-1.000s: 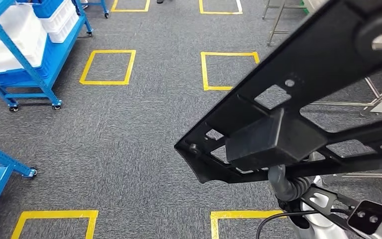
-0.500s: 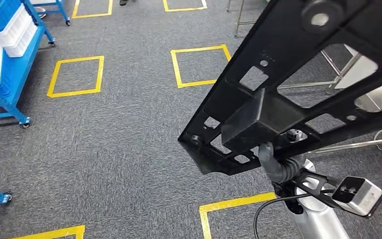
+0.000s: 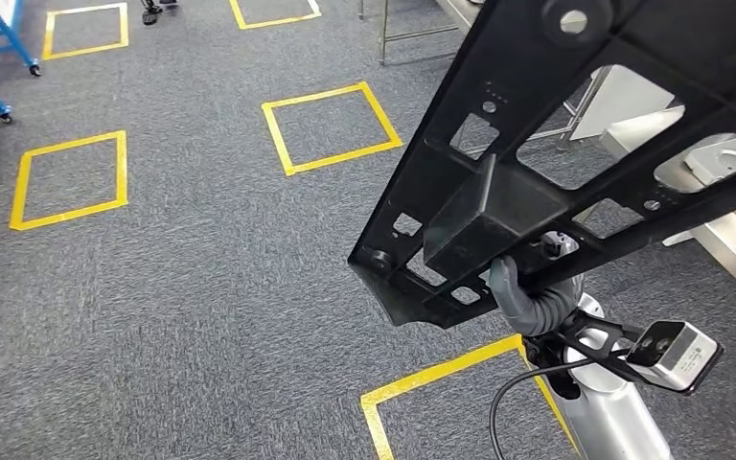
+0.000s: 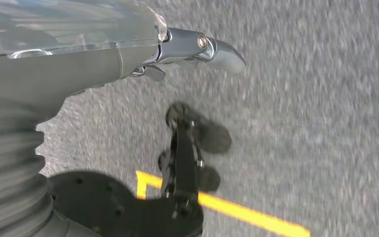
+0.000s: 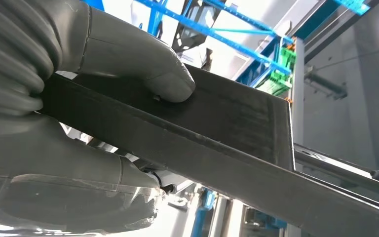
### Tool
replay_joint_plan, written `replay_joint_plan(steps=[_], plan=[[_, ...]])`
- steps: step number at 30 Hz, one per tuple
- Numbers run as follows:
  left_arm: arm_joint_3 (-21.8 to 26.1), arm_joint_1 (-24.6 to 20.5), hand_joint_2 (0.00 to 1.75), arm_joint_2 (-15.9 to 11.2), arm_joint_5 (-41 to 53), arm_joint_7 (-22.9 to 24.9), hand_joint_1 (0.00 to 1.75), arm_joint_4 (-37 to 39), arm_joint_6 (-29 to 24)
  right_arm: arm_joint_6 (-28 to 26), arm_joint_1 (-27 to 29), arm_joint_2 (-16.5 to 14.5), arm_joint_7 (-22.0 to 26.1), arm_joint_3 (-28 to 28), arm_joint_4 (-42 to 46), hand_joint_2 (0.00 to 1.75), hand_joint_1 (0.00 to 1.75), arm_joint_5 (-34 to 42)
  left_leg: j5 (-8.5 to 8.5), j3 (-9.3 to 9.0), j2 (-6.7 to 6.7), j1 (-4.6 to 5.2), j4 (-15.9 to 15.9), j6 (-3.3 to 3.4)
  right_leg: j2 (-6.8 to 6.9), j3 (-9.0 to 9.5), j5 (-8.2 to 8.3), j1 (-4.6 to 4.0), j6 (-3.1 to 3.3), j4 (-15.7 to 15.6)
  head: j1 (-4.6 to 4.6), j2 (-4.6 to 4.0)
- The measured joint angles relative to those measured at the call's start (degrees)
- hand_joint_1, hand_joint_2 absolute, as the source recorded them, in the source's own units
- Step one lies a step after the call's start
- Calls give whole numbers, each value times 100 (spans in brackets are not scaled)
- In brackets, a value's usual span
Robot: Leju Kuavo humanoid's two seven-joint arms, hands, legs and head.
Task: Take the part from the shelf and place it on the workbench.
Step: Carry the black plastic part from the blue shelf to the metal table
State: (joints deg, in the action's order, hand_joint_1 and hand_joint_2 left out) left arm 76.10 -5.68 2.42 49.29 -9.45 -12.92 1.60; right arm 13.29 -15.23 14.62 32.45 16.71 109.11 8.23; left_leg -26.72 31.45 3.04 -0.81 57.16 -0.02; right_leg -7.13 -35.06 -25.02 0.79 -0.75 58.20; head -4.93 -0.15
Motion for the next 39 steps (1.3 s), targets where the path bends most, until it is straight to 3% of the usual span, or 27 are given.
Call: replay_joint_plan(steps=[2,4,6,7,8,10,12,14,15,17,19,20,21,22,24,26,28,30,32,34,36,37,38,39], plan=[[27,-11,175,-49,-68,90,0,-2,-117,-9,20,-16,26,-72,13,175,175,10,31,-29,-149,-26,-61,77,286,-157,-185,-19,-43,309,1,0],[83,7,175,-106,-138,146,0,-3,-202,-9,58,-33,52,-132,19,175,175,19,25,-36,-304,-9,-68,117,593,-528,-539,-1,-67,1054,2,0],[137,26,175,-155,-180,170,0,-4,-240,-9,127,-45,63,-169,19,175,175,20,6,-38,-458,2,-63,114,674,-816,-687,28,-88,1611,2,0],[156,25,175,-171,-207,172,0,-4,-250,-9,157,-46,67,-184,19,175,175,19,-6,-44,-532,4,-59,106,697,-798,-601,38,-92,1575,2,0],[176,21,175,-183,-238,175,0,-4,-266,-7,178,-46,77,-198,20,175,175,17,-22,-56,-602,5,-55,93,741,-652,-427,44,-87,1299,2,0],[235,11,175,-205,-325,184,0,-4,-302,5,205,-46,114,-227,28,175,175,8,-68,-98,-726,28,-42,46,1006,-198,-98,6,-47,469,2,0],[305,10,175,-222,-405,199,0,-4,-319,32,227,-52,165,-250,36,175,175,-4,-114,-135,-838,62,-35,-17,1177,30,-9,-47,9,26,1,0],[354,2,175,-227,-438,189,0,-4,-299,55,252,-57,206,-265,37,175,175,-13,-147,-172,-975,73,-45,-79,1051,19,-20,-62,64,-6,1,0],[367,-11,175,-227,-436,170,0,-4,-275,59,264,-57,221,-271,37,175,175,-16,-179,-189,-978,62,-33,-114,978,22,-12,-56,94,-22,1,0],[382,-31,175,-226,-426,115,0,-4,-216,61,266,-56,250,-278,33,175,175,-22,-384,-99,-754,38,234,-168,850,39,12,-27,159,-60,0,0],[397,-20,175,-224,-418,78,0,-4,-180,60,267,-55,267,-280,19,175,175,-24,-757,234,-452,25,951,-193,721,44,19,-24,201,-68,-1,0],[403,-7,175,-224,-414,68,0,-4,-170,60,278,-55,269,-280,9,175,175,-25,-898,428,-393,25,1336,-199,644,44,19,-30,211,-66,-1,0],[408,6,175,-224,-409,60,0,-4,-161,57,292,-55,270,-280,0,175,175,-25,-937,570,-366,25,1584,-200,559,45,18,-36,215,-63,-1,0],[409,11,175,-224,-400,54,0,-4,-150,55,305,-55,271,-280,-6,175,175,-25,-858,620,-354,25,1619,-195,473,48,18,-40,216,-57,-1,0],[409,6,175,-226,-383,41,0,-4,-130,51,318,-55,276,-282,-9,175,175,-25,-424,428,-266,22,1054,-164,310,55,12,-40,207,-38,-1,0],[409,0,175,-240,-375,28,0,-4,-119,48,323,-55,293,-285,-10,175,175,-24,-102,154,47,8,343,-108,161,32,7,-37,169,-6,0,0],[408,3,175,-256,-367,11,0,-4,-112,37,339,-55,314,-289,-10,175,175,-20,-58,56,218,12,79,-52,16,-20,26,-10,94,4,1,0],[407,-16,175,-263,-354,-10,0,-4,-102,20,368,-63,322,-299,-8,175,175,-17,-34,29,88,14,28,11,-90,-49,52,14,15,-9,0,0],[406,-50,175,-268,-332,-28,0,-4,-81,11,383,-77,324,-316,-1,175,175,-16,7,-15,-63,-5,-44,90,138,-145,-75,-15,-28,188,1,0],[404,-52,175,-268,-317,-35,0,-4,-55,0,391,-96,324,-327,1,175,175,-16,16,-37,-222,7,-76,143,512,-456,-408,-26,-52,827,2,0],[403,-42,175,-268,-314,-36,0,-4,-40,-9,420,-115,322,-329,-5,175,175,-16,0,-36,-385,31,-68,156,650,-789,-649,8,-81,1494,2,0],[403,-42,175,-268,-314,-36,0,-4,-34,-10,435,-119,320,-329,-8,175,175,-16,-10,-37,-467,37,-63,152,675,-832,-631,24,-94,1585,2,0],[401,-45,175,-268,-311,-36,0,-4,-25,-14,444,-121,320,-329,-9,175,175,-16,-25,-42,-543,40,-56,145,706,-745,-511,35,-101,1433,2,0],[398,-50,175,-268,-307,-36,0,-4,-16,-22,448,-121,319,-329,-9,175,175,-16,-43,-53,-614,41,-46,132,780,-547,-329,41,-100,1082,2,0]])
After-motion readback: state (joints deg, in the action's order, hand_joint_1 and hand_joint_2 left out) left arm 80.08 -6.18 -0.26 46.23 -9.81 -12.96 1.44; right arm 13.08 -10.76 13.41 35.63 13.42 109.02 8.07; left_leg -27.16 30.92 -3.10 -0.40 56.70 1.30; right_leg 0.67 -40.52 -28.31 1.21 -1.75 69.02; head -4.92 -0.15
